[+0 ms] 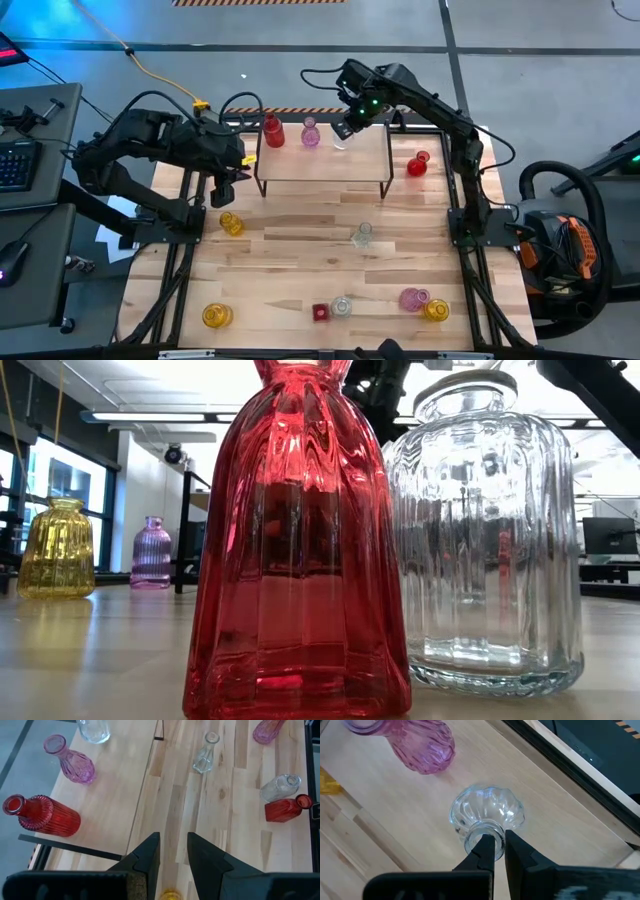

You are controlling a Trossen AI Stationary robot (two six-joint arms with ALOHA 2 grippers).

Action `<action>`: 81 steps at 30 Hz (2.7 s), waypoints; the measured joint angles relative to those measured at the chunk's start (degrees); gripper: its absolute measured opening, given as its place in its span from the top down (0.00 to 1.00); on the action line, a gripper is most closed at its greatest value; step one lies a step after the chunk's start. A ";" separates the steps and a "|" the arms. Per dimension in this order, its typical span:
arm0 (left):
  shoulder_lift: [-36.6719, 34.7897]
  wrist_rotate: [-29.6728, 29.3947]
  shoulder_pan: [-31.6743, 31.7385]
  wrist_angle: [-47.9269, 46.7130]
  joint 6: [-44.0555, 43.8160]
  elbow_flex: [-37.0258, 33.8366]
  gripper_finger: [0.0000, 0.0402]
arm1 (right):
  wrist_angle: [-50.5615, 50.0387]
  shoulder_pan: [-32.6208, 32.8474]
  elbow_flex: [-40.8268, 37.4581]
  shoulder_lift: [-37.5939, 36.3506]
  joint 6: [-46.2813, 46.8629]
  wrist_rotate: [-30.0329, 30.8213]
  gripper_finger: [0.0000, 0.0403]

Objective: Sort vases onto shelf
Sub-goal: Put the top right transparent vase on the shelf

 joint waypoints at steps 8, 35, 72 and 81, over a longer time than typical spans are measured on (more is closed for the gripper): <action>0.01 0.00 0.00 0.00 0.00 0.00 0.78 | 1.44 0.04 -0.02 0.95 -1.35 0.02 1.00; 0.00 0.00 0.00 0.02 -0.04 0.00 0.78 | 0.51 0.04 -0.11 1.37 -2.42 2.60 1.00; 0.00 -0.01 0.00 0.02 -0.02 0.00 0.78 | 2.25 0.21 -0.07 2.18 -2.22 2.67 0.92; 0.00 -0.01 0.00 0.02 0.00 0.00 0.78 | 2.76 0.11 -0.07 2.18 -2.34 2.78 0.92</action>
